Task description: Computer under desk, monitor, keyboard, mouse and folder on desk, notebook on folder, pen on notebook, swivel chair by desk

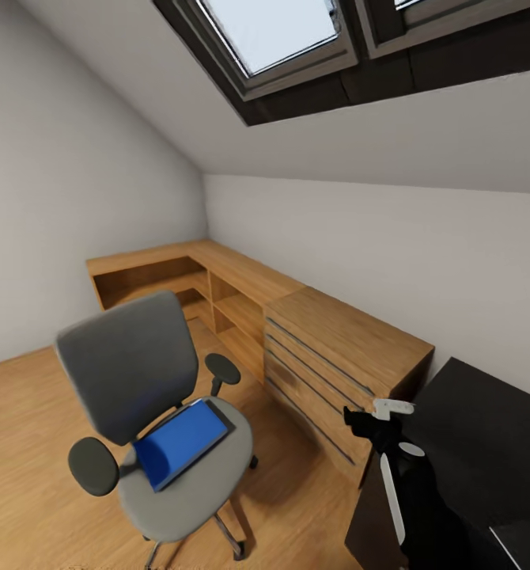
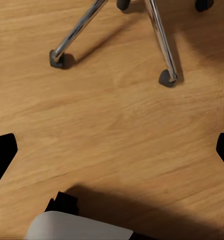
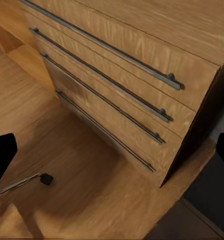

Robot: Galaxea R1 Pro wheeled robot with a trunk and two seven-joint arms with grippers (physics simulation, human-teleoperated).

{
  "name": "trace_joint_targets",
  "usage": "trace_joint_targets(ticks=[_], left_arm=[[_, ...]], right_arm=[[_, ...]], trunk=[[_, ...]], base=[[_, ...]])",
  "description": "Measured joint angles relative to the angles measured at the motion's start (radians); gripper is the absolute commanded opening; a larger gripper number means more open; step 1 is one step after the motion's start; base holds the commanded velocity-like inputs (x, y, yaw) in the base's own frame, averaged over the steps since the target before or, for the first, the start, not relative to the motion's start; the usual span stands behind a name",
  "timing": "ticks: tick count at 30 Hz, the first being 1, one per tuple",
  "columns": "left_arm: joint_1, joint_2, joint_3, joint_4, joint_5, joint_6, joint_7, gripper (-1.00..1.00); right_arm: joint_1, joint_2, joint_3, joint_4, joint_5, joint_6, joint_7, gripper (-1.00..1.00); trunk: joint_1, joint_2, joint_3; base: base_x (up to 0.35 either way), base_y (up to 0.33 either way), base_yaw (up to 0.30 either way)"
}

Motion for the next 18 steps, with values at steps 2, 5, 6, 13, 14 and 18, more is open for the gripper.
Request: trace_joint_targets(ticks=[2,5,6,13,14,18], left_arm=[[0.000,0.000,0.000,0.000,0.000,0.000,0.000,1.00],[0.000,0.000,0.000,0.000,0.000,0.000,0.000,1.00],[0.000,0.001,0.000,0.000,0.000,0.000,0.000,1.00],[0.000,0.001,0.000,0.000,0.000,-0.003,0.000,1.00],[0.000,0.001,0.000,0.000,0.000,-0.003,0.000,1.00],[0.000,0.001,0.000,0.000,0.000,-0.003,0.000,1.00]], right_arm=[[0.000,0.000,0.001,0.007,0.000,-0.003,-0.002,1.00],[0.000,0.001,0.002,0.012,0.000,-0.006,-0.003,1.00],[0.000,0.002,0.002,0.013,-0.001,-0.007,-0.003,1.00],[0.000,0.002,0.003,0.015,-0.001,-0.008,-0.003,1.00],[0.000,0.002,0.003,0.015,-0.001,-0.008,-0.003,1.00],[0.000,0.002,0.003,0.014,-0.001,-0.008,-0.002,1.00]], trunk=[[0.000,0.000,-0.001],[0.000,0.000,-0.002],[0.000,0.000,-0.002],[0.000,0.000,-0.005],[0.000,0.000,-0.005],[0.000,0.000,-0.006]], base=[[0.000,0.019,0.267],[0.000,0.074,0.267],[0.000,0.135,0.267],[0.000,0.263,0.244],[0.000,0.303,0.106],[0.000,0.280,0.035]])
